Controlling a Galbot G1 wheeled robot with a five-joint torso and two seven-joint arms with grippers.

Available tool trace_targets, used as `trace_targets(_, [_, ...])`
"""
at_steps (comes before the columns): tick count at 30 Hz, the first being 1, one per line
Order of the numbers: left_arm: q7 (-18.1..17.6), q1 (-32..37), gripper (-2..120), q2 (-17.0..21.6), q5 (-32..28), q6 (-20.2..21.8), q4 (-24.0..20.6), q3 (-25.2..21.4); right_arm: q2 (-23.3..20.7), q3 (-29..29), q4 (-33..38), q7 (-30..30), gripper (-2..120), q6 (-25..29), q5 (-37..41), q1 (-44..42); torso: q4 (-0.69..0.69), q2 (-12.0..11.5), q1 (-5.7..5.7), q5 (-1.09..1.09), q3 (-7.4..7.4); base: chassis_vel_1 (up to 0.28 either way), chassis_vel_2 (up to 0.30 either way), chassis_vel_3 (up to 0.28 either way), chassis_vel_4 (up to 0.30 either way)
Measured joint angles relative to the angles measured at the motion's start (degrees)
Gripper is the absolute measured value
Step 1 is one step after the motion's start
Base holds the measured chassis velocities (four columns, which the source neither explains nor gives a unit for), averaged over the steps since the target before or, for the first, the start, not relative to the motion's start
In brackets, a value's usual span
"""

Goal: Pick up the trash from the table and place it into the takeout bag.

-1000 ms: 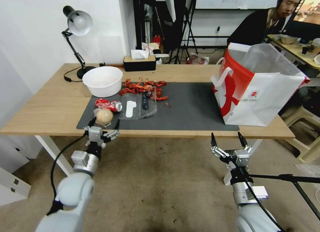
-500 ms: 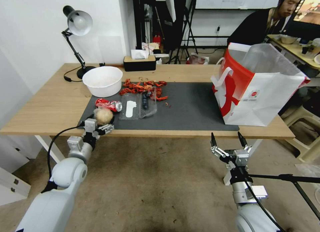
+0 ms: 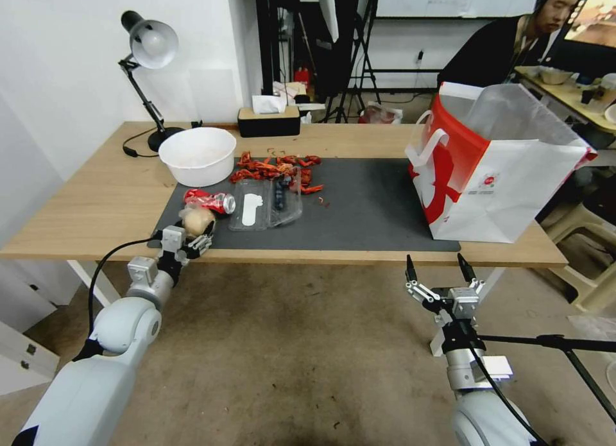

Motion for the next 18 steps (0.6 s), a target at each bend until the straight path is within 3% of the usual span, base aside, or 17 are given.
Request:
trace_targets(9, [1.6, 1.8, 21, 0.9, 2.3, -2.5, -1.8, -2.5, 0.1, -0.1, -0.2, 0.0, 99, 0.1, -0.1, 0.2, 0.01, 0.0, 0.00, 0.00, 0.00, 0.000, 0.000, 0.000, 0.000])
trace_targets(13, [3.7, 1.6, 10, 2.2, -0.5, -7.1, -3.3, -2.7, 0.2, -0.1, -0.3, 0.0, 99, 0.2, -0.1, 0.3, 0.02, 0.0, 0.00, 0.01, 0.00, 0.000, 0.000, 0.000, 0.000])
trace_targets(15, [9.7, -0.1, 6, 3.4, -5.5, -12.4, -3.3, -1.5, 0.2, -0.1, -0.4, 0.0, 99, 0.5, -0.1, 0.3, 0.00, 0.0, 0.00, 0.01, 0.00, 0.000, 0.000, 0.000, 0.000])
trace_targets(16, [9.7, -0.1, 6, 3.4, -5.5, -12.4, -3.3, -1.5, 0.2, -0.1, -0.4, 0.0, 99, 0.5, -0.1, 0.3, 0.00, 0.0, 0.00, 0.01, 0.00, 0.000, 0.000, 0.000, 0.000])
trace_targets(18, [15.8, -2.2, 6, 4.3, -9.7, -15.7, -3.0, 0.1, 0.2, -0.1, -0.6, 0.0, 100, 0.6, -0.1, 0.3, 0.00, 0.0, 0.00, 0.01, 0.00, 0.000, 0.000, 0.000, 0.000])
